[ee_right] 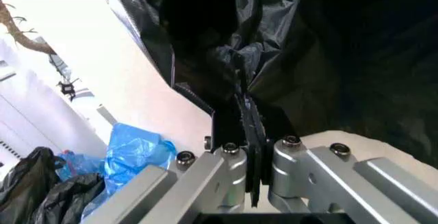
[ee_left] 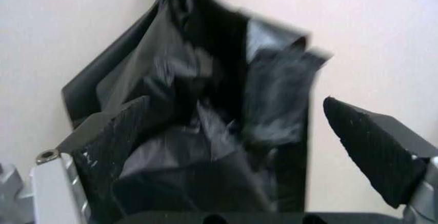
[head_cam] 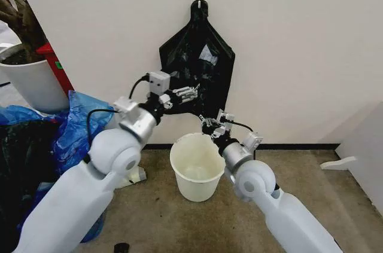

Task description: Place the garbage bag over the trash bin.

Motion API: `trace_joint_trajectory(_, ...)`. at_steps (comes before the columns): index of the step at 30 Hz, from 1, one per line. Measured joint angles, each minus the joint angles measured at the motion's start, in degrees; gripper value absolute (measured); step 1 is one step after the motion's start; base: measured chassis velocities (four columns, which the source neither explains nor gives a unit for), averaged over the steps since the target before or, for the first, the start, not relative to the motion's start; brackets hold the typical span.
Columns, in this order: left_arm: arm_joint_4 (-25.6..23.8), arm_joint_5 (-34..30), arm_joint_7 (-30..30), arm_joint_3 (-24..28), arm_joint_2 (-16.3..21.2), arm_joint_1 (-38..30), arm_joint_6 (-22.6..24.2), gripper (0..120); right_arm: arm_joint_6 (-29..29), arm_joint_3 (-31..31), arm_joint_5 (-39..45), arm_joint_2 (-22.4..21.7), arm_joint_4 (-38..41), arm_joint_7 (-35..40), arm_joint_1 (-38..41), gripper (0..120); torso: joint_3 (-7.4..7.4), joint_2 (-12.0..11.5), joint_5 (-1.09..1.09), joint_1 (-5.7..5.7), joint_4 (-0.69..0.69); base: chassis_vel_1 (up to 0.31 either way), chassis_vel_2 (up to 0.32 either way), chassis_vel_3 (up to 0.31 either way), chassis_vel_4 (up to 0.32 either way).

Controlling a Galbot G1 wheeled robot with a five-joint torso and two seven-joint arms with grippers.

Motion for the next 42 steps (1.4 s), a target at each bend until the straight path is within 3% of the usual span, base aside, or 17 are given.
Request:
trace_joint_trajectory(2,0.63,0.31,-3.33,1.59,-0.45,-1.68,3.43,100,0.02,-0.13,0.32,0.02,0.00,0.32,0.47,0,0.00,0.00,0.01,0.00,0.00,0.000,0.000,0.000,0.000)
trace_joint_trajectory(8,2.75,1.45,-5.80,4.27,-1.68,-5.00,7.48,100,0.09,0.03,1.17,0.15,0.07,0.79,0.72,0,-0.01,0.00,0.01,0.00,0.00,0.000,0.000,0.000,0.000)
trace_joint_trajectory(22,7.12,1.82,-9.43,8.54,-4.16,-12.80,12.28,98,0.24,1.33,1.62,0.47,0.78,0.93,-0.21,0,-0.01,0.00,0.01,0.00,-0.01,0.000,0.000,0.000,0.000)
trace_joint_trajectory(30,7.44,1.50,-12.17,8.43,-3.98,-13.29,15.03,77,0.31,2.44,1.87,0.30,1.11,0.96,-1.04,0,-0.01,0.00,0.00,0.00,-0.01,0.000,0.000,0.000,0.000)
trace_joint_trajectory(31,7.44,1.50,-12.78,7.97,-3.71,-12.78,15.17,67,0.33,2.98,1.97,0.21,1.23,0.96,-1.35,0,-0.01,0.00,0.00,0.00,-0.01,0.000,0.000,0.000,0.000)
trace_joint_trajectory(34,7.17,1.49,-13.01,6.63,-2.81,-11.56,15.23,53,0.35,3.80,2.21,0.08,1.50,0.88,-2.02,0,-0.01,0.00,0.00,0.00,0.00,0.000,0.000,0.000,0.000)
trace_joint_trajectory(36,7.15,1.49,-13.01,6.36,-2.60,-11.34,15.23,51,0.35,3.91,2.27,0.03,1.58,0.86,-2.15,0,-0.01,0.00,0.00,0.00,0.00,0.000,0.000,0.000,0.000)
trace_joint_trajectory(39,7.07,1.48,-13.02,4.91,-1.85,-10.35,15.06,36,0.40,4.26,2.32,-0.07,1.91,0.75,-2.58,0,-0.01,0.00,0.00,0.00,0.00,0.000,0.000,0.000,0.000)
trace_joint_trajectory(42,7.07,1.46,-13.02,4.37,-1.83,-10.06,14.62,30,0.43,4.35,2.32,-0.07,2.09,0.67,-2.64,0,-0.01,0.00,0.00,0.00,0.00,0.000,0.000,0.000,0.000)
